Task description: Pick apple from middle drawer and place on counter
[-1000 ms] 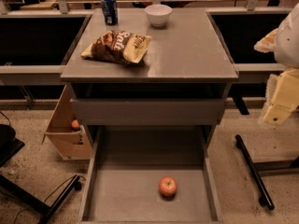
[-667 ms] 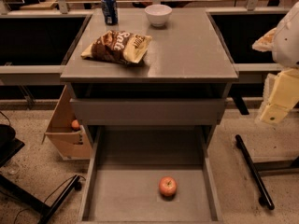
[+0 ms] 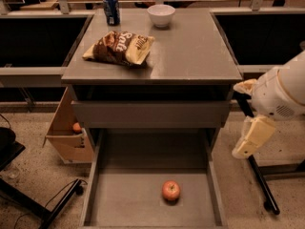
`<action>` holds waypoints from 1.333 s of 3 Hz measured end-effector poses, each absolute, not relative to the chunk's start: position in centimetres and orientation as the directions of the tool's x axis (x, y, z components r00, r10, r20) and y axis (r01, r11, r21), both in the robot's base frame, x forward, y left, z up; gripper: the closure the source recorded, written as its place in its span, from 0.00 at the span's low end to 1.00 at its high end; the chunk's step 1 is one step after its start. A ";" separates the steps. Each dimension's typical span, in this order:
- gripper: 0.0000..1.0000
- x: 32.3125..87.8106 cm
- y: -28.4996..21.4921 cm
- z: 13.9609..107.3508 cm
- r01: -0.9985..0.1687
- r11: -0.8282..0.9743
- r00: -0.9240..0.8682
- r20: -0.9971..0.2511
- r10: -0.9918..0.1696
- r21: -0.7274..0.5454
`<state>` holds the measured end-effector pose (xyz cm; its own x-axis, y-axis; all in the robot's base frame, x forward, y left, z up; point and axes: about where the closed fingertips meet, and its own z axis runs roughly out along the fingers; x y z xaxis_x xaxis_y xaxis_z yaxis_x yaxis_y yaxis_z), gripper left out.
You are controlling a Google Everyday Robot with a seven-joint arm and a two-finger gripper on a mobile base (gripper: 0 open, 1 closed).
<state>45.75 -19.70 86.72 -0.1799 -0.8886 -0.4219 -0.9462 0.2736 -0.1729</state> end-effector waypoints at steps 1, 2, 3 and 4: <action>0.00 46.2 -19.3 80.5 -0.945 0.280 -0.139 -0.563 -0.815 -0.171; 0.00 46.1 -19.7 77.0 -0.920 0.325 -0.108 -0.655 -0.748 -0.219; 0.00 46.3 -20.0 76.8 -0.914 0.327 -0.094 -0.659 -0.746 -0.239; 0.00 46.5 -19.7 75.8 -0.915 0.330 -0.093 -0.673 -0.734 -0.233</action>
Offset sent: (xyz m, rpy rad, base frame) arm 0.0022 -0.0139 -0.1378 0.3845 -0.2457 -0.0422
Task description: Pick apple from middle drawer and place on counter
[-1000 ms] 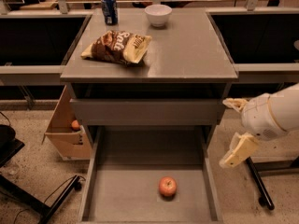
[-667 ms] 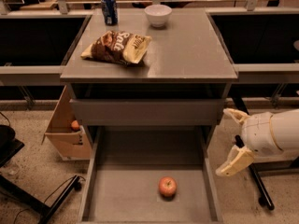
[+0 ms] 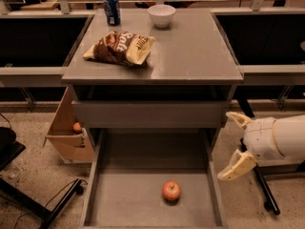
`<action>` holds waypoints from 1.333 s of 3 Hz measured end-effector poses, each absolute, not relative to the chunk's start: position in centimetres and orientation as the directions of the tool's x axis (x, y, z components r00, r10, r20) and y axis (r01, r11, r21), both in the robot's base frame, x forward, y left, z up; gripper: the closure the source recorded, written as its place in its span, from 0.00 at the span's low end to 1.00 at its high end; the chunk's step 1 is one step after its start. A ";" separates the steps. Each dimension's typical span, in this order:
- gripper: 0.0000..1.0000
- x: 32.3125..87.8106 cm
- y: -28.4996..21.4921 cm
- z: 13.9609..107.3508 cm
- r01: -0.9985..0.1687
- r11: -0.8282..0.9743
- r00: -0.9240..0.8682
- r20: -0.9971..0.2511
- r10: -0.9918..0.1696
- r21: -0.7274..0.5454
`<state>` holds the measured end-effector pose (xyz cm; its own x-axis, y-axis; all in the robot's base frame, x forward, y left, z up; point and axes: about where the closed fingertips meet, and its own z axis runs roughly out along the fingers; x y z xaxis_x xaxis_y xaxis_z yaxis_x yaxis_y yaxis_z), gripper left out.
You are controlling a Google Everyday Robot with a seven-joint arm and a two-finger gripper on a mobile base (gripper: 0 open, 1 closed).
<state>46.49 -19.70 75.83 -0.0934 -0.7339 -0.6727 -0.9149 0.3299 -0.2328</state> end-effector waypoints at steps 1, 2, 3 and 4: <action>0.00 46.6 -18.7 70.9 -0.918 0.328 -0.073 -0.716 -0.694 -0.224; 0.00 48.6 -18.2 62.6 -0.911 0.306 0.006 -0.752 -0.659 -0.275; 0.00 49.8 -18.2 58.2 -0.910 0.289 0.044 -0.762 -0.646 -0.298; 0.00 50.0 -17.6 53.9 -0.923 0.263 0.044 -0.758 -0.650 -0.279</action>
Offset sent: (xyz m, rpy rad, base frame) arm 0.0324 0.0158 -0.1922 0.1543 -0.1427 0.0732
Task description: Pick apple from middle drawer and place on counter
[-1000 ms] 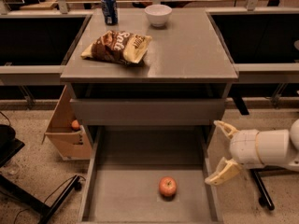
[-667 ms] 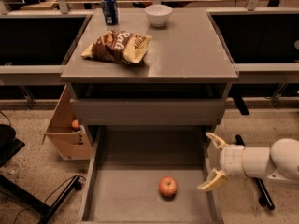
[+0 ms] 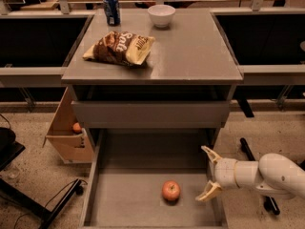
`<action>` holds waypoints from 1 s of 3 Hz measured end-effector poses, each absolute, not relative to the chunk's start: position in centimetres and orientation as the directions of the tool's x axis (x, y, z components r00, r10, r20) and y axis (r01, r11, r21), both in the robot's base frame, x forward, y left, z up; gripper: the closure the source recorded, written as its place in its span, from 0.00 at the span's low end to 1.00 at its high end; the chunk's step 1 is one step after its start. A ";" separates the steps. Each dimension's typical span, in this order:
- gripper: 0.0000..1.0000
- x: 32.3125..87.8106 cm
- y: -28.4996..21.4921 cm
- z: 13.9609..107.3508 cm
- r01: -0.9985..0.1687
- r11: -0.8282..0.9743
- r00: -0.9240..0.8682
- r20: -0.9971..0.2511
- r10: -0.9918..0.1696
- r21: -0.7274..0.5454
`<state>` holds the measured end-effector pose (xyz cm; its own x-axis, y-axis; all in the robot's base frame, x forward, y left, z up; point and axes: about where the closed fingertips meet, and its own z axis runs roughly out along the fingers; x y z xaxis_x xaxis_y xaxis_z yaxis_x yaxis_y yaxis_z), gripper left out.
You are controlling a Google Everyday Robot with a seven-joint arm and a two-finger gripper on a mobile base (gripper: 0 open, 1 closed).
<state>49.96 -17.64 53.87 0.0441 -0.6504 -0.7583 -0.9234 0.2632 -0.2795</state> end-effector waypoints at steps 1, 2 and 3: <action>0.00 49.6 -14.9 49.3 -0.942 0.254 0.015 -0.785 -0.620 -0.218; 0.00 49.7 -12.0 47.3 -0.956 0.230 0.005 -0.795 -0.607 -0.181; 0.00 50.3 -10.3 44.5 -0.968 0.213 -0.026 -0.788 -0.616 -0.135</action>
Offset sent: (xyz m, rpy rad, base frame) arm -0.0004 0.0868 -0.0872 0.0711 0.1283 0.0768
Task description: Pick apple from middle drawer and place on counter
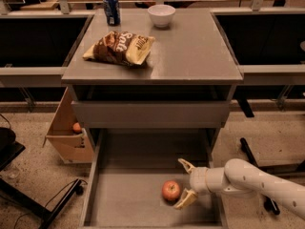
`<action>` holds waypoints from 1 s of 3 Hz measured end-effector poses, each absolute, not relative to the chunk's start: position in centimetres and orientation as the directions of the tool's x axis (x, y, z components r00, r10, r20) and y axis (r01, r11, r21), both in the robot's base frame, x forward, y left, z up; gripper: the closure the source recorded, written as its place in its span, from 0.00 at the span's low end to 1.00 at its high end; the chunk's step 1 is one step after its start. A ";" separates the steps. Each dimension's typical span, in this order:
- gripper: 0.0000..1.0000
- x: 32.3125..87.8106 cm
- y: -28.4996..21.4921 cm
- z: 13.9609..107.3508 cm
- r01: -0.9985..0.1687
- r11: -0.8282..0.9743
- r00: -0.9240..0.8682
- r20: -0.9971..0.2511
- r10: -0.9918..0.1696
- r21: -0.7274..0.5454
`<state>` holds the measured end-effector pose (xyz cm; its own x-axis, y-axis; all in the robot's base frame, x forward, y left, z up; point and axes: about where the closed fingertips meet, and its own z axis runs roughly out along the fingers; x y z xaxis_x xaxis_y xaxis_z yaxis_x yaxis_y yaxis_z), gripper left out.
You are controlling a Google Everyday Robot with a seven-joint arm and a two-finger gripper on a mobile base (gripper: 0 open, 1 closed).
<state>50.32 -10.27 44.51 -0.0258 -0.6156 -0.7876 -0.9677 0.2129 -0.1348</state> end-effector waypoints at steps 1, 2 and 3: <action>0.02 50.7 -10.2 41.5 -0.976 0.200 -0.063 -0.760 -0.646 -0.089; 0.25 51.0 -10.3 40.5 -0.979 0.193 -0.074 -0.749 -0.659 -0.073; 0.48 50.3 -9.0 40.1 -0.984 0.169 -0.069 -0.749 -0.659 -0.058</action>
Offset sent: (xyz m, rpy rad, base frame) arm 0.0109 -0.0065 -0.0501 -0.0786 0.0950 0.0140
